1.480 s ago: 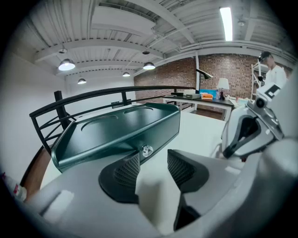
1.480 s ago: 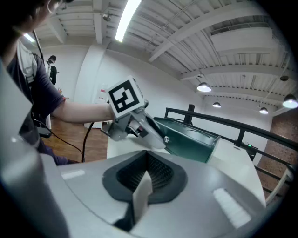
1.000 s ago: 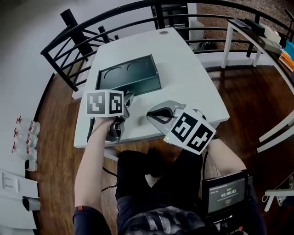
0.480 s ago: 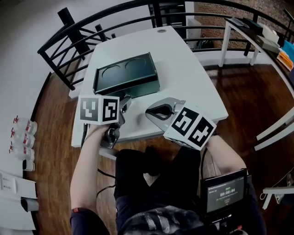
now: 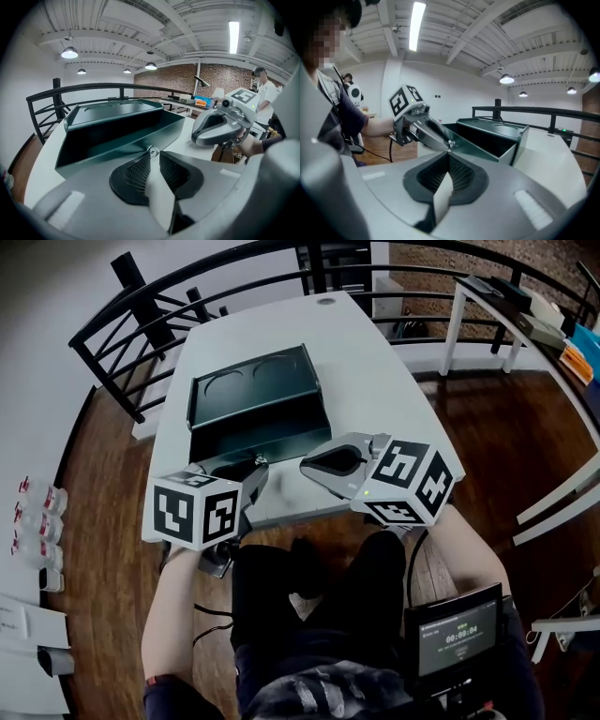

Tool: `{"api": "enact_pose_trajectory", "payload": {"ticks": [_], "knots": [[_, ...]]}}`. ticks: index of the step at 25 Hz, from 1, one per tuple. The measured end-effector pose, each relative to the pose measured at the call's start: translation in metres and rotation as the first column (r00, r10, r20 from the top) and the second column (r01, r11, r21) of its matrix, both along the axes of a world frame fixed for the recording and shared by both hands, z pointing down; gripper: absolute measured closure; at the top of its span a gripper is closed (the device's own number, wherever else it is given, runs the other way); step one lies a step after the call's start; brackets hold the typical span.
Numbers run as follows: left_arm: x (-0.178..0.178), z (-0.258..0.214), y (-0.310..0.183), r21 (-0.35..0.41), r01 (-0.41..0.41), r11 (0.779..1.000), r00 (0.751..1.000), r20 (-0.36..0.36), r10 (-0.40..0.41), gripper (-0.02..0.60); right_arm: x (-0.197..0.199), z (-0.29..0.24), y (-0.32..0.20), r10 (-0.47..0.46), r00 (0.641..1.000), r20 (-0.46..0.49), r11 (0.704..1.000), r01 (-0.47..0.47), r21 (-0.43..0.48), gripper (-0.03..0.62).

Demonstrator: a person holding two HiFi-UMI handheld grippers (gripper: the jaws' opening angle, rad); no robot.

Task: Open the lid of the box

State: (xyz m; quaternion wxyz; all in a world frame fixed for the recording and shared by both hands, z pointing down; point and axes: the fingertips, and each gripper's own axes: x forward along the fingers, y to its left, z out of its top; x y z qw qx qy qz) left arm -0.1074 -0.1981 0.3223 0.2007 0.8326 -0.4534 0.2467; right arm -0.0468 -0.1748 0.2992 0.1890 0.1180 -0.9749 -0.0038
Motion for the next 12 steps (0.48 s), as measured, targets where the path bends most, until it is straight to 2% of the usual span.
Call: {"api": "enact_pose_trajectory", "payload": {"ticks": [3,12], "knots": [[0.003,-0.001,0.01,0.009,-0.019,1.0,1.0,-0.001,0.019,0.503,0.006,-0.009,0.007,-0.05,0.996,0.068,0.997,0.053,-0.049,0.591],[0.006,-0.001,0.047,0.043,-0.088,0.995,0.996,0.004,0.088,0.505,0.014,-0.013,0.027,-0.105,0.994,0.04,0.994,0.106,-0.023,0.591]]}}
